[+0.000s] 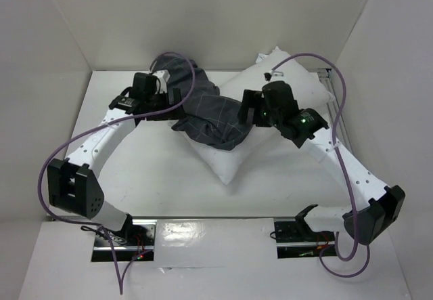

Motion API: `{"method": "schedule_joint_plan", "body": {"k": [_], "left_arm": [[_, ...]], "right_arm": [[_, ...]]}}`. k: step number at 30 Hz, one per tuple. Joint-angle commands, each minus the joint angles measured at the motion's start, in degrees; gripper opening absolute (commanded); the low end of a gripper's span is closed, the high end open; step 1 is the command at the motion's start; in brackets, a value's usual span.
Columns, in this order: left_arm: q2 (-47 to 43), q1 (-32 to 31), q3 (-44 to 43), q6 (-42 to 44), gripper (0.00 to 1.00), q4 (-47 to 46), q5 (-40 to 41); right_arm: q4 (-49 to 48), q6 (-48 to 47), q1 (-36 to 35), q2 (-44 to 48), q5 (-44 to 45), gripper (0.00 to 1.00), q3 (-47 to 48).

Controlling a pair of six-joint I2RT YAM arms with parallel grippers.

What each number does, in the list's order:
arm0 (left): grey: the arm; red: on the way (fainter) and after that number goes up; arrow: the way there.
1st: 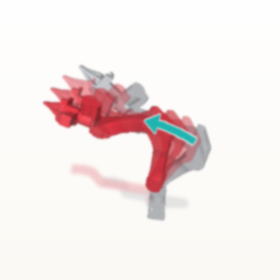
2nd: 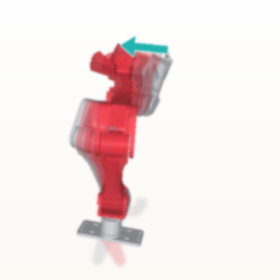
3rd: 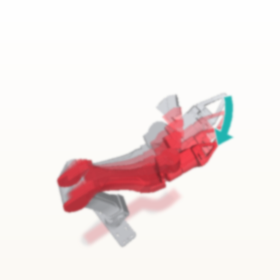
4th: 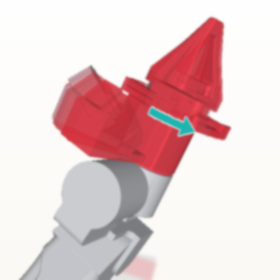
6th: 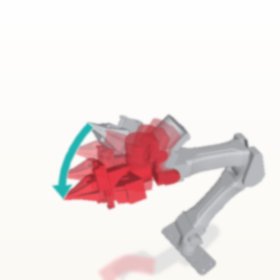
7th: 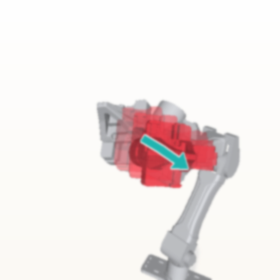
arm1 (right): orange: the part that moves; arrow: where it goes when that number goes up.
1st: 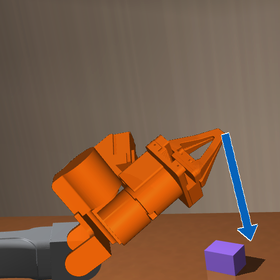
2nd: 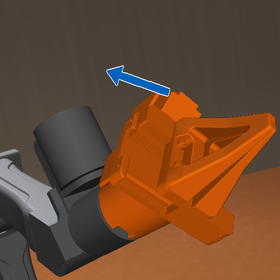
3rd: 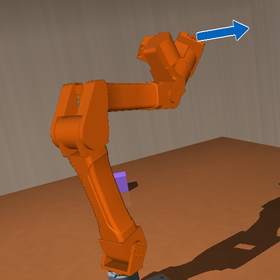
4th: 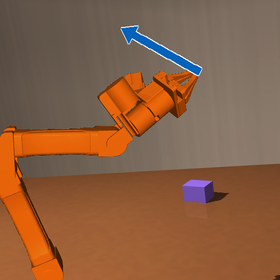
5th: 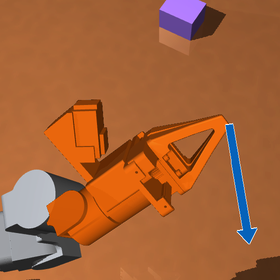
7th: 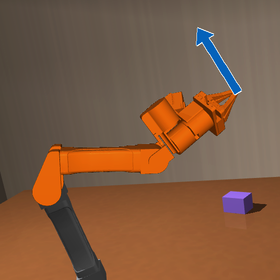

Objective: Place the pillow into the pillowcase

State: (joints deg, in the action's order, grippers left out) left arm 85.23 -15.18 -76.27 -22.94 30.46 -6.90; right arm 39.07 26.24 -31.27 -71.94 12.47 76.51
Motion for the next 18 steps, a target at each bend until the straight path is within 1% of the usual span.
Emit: {"method": "schedule_joint_plan", "body": {"k": [1, 3, 5, 6, 7, 9, 10, 11, 12, 13, 14, 15, 16, 17, 18], "left_arm": [[1.78, -2.04, -1.25, -1.58, 1.0, -1.19, -4.61], [2.66, -2.57, 0.58, -2.89, 0.98, -1.72, -5.76], [3.19, -2.57, 1.82, -3.51, 0.98, -3.03, -6.46], [3.19, -3.1, 2.52, -3.52, 0.96, -3.64, -6.99], [3.19, -3.1, 3.23, -4.21, 0.92, -4.35, -7.51], [3.19, -3.1, 3.94, -4.22, 0.85, -5.15, -8.57], [3.71, -3.1, 3.94, -4.22, 0.76, -5.75, -9.18], [3.71, -3.1, 3.33, -4.22, 0.69, -5.76, -9.88], [3.71, -3.1, 3.32, -4.22, 0.62, -5.76, -9.89], [3.71, -3.1, 2.36, -4.22, 0.53, -5.15, -9.89], [3.71, -3.1, 1.4, -4.22, 0.29, -5.15, -9.89], [3.19, -3.1, 0.86, -4.22, 0.15, -4.62, -9.11], [2.4, -3.1, -0.45, -4.22, 0.04, -4.1, -8.4], [2.4, -3.1, -1.5, -3.7, 0.0, -3.57, -8.4], [1.7, -3.1, -2.64, -3.69, 0.0, -3.04, -8.4]], "right_arm": [[-3.65, 2.93, -3.01, -0.83, -6.14, 1.0, -3.73], [-5.57, 3.56, -4.67, -2.14, -6.14, 1.0, -4.87], [-6.28, 4.35, -4.68, -2.76, -5.53, 1.0, -5.49], [-6.29, 4.87, -4.68, -2.76, -5.53, 1.0, -5.49], [-6.9, 4.87, -4.68, -3.55, -5.0, 0.91, -5.49], [-6.9, 4.87, -4.68, -4.96, -5.0, 0.79, -5.49], [-6.9, 4.87, -4.68, -5.66, -5.0, 0.65, -4.8], [-6.9, 4.87, -4.68, -5.67, -4.3, 0.42, -4.79], [-6.9, 4.87, -4.68, -5.67, -4.3, 0.3, -4.01], [-6.9, 4.87, -4.68, -5.67, -3.43, 0.21, -3.39], [-6.9, 4.87, -4.68, -6.19, -2.72, 0.13, -1.47], [-6.9, 4.35, -4.68, -6.19, -1.32, 0.0, -0.15], [-6.9, 3.39, -4.68, -6.71, -0.7, 0.0, 1.52], [-6.9, 2.68, -4.68, -7.5, -0.08, 0.0, 5.02], [-7.42, 1.89, -4.68, -8.12, 1.05, 0.0, 7.14]]}}
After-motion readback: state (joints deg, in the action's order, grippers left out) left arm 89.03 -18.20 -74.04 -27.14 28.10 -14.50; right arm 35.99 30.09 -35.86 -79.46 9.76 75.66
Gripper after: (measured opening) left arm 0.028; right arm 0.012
